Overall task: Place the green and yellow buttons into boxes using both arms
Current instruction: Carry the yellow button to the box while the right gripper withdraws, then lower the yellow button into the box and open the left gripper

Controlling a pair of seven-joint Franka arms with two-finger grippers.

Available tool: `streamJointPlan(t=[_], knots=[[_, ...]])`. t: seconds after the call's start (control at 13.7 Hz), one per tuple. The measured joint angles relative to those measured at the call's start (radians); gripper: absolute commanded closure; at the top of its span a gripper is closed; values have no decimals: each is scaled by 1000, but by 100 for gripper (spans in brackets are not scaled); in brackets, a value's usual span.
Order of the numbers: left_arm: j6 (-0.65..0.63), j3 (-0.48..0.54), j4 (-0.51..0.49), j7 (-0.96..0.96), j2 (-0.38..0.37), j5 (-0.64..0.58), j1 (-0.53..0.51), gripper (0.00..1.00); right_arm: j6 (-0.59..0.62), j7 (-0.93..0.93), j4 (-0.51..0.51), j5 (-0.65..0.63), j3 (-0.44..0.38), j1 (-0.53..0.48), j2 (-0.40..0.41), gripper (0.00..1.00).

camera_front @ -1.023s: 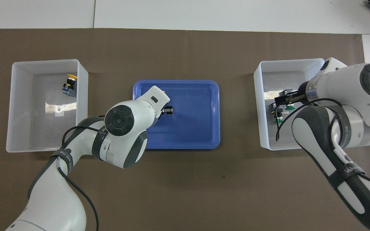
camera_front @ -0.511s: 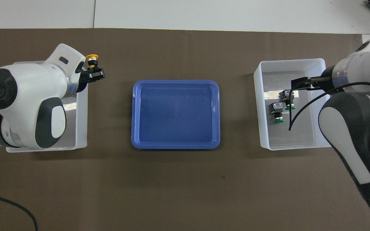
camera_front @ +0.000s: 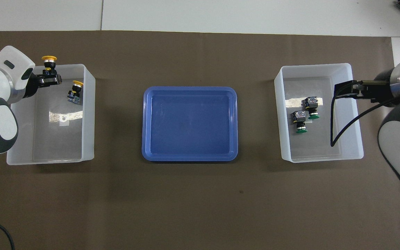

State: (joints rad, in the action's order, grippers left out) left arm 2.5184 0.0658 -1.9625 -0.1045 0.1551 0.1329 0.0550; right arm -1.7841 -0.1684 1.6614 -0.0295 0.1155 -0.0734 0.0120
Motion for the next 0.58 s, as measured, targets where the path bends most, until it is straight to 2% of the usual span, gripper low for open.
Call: streamJointPlan(t=[0.29, 0.58], knots=[[7, 0, -32, -220, 29, 0, -59, 100, 137, 0, -87, 0, -21, -5, -23, 0], [44, -2, -41, -361, 96, 0, -80, 100, 224, 7, -98, 0, -34, -24, -63, 0]])
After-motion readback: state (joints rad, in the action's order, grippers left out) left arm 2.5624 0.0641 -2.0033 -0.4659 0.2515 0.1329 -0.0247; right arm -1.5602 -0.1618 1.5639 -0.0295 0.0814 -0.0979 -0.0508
